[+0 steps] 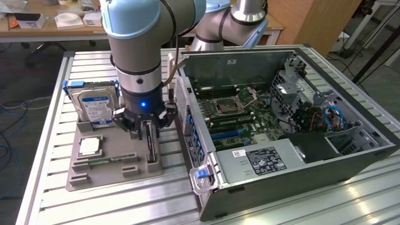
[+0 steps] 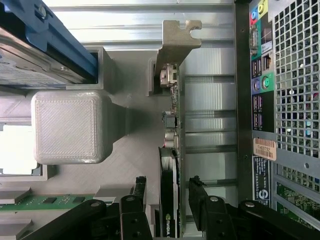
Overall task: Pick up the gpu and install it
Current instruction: 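Pick up the gpu and move the gpu toward the slot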
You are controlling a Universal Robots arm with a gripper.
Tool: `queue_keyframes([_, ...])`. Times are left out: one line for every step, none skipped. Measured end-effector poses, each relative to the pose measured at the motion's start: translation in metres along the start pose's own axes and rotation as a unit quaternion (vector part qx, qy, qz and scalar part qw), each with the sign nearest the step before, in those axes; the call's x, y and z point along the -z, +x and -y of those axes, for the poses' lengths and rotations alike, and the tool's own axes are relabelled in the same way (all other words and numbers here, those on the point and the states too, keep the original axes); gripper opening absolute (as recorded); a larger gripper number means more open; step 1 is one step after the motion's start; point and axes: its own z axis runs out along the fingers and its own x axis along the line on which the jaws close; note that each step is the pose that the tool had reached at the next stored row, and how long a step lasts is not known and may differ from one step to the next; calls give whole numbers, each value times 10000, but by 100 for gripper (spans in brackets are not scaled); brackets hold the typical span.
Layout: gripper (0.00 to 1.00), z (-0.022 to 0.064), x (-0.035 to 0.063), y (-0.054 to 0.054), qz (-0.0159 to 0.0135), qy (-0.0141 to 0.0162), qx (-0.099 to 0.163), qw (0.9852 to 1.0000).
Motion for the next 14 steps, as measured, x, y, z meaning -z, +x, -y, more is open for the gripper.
queue_keyframes([45, 0, 0, 0, 0, 0, 0, 10000])
queue_keyframes([45, 0, 0, 0, 0, 0, 0, 10000])
queue_keyframes([45, 0, 0, 0, 0, 0, 0, 10000])
queue_keyframes([39, 0, 0, 0, 0, 0, 0, 10000])
queue_keyframes([39, 0, 0, 0, 0, 0, 0, 10000])
queue_keyframes([39, 0, 0, 0, 0, 0, 0, 10000])
queue_keyframes([39, 0, 0, 0, 0, 0, 0, 10000])
queue_keyframes([39, 0, 0, 0, 0, 0, 0, 10000])
queue_keyframes([39, 0, 0, 0, 0, 0, 0, 10000])
queue_keyframes([39, 0, 0, 0, 0, 0, 0, 10000])
queue_keyframes([39, -1, -2, -3, 1, -1, 0, 10000])
queue_keyframes([39, -1, -2, -7, 1, -2, 0, 10000])
queue_keyframes([39, -1, -2, -6, 1, -1, 0, 10000])
queue_keyframes([39, -1, -1, -6, 0, -1, 0, 10000])
